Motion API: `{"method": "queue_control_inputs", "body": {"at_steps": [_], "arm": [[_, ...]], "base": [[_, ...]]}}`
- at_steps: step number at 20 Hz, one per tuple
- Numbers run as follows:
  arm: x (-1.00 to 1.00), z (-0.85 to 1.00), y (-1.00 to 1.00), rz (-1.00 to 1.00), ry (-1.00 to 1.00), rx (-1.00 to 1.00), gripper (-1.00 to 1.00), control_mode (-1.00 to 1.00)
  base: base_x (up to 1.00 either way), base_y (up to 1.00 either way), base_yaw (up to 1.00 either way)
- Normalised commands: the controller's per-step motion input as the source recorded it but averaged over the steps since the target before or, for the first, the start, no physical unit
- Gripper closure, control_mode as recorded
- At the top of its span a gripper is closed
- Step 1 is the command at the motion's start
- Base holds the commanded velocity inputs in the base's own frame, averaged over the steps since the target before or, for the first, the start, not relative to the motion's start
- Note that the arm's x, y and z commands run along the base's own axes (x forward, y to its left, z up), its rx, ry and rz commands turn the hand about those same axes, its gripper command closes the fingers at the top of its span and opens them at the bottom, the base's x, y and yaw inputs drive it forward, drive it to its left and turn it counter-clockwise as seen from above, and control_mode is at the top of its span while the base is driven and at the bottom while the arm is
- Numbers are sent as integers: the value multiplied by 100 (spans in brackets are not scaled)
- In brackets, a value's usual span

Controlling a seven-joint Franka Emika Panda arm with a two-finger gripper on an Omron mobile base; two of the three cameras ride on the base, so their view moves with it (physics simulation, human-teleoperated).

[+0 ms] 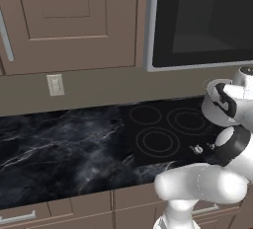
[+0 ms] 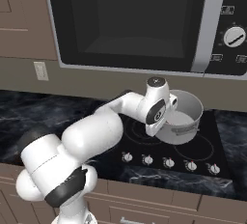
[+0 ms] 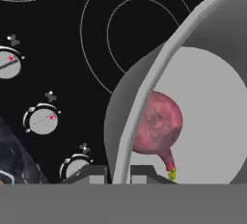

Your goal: Turn on the sink faucet. Then move the onion from the counter to the sink. Turn off the sink. Move the vegetable from the sink to the pot next to the stove. Finally move the pot to the rear right burner.

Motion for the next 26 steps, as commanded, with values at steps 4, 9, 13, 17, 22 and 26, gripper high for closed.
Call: {"method": "queue_control_inputs", "body": {"at_steps": [4, 9, 13, 17, 22, 26], "arm": [[50, -10, -35, 11, -1, 3, 100, -100], [42, -11, -20, 11, 0, 2, 100, -100], [39, -2, -28, 3, 3, 0, 100, -100], [43, -3, -37, 1, 4, 0, 100, -100], [42, -7, -29, 4, 6, 0, 100, -100], [33, -15, -23, 9, 1, 2, 100, -100]], "base": [[0, 0, 0], [0, 0, 0], [0, 0, 0], [0, 0, 0], [0, 0, 0], [0, 0, 0]]}}
